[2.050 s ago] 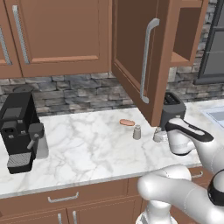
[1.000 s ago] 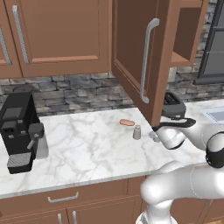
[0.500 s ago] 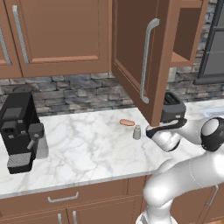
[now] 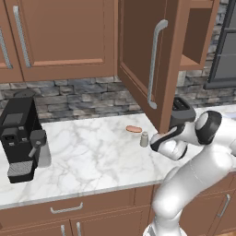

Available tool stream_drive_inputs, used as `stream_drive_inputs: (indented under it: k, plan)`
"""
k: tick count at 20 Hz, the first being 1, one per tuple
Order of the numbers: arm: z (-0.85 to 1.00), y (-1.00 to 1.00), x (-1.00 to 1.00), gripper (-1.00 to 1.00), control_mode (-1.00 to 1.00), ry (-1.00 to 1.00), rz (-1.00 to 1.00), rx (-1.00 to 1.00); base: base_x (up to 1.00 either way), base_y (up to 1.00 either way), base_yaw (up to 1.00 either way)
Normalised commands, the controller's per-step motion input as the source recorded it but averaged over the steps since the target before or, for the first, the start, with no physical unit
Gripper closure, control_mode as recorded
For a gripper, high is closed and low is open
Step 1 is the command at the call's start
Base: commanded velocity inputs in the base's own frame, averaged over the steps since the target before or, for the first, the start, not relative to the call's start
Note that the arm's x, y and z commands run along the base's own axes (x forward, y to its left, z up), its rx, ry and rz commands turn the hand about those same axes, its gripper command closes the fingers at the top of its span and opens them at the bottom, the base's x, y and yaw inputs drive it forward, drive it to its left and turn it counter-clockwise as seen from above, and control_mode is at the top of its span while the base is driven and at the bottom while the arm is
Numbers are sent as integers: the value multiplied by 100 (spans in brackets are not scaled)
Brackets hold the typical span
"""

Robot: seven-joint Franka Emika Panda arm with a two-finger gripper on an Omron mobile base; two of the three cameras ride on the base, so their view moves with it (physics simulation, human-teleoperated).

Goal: Pick the shaker and shaker from the counter and place them in the cabinet.

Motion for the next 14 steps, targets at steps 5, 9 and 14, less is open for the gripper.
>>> stream_drive_inputs:
  k: [5,9,14]
  plan:
    - [27,4,-13,100,-100,0,-6,0,0,0,0]
    - [89,20,-46,100,-100,0,-6,0,0,0,0]
    - [100,21,-43,100,-100,2,0,0,0,0,0]
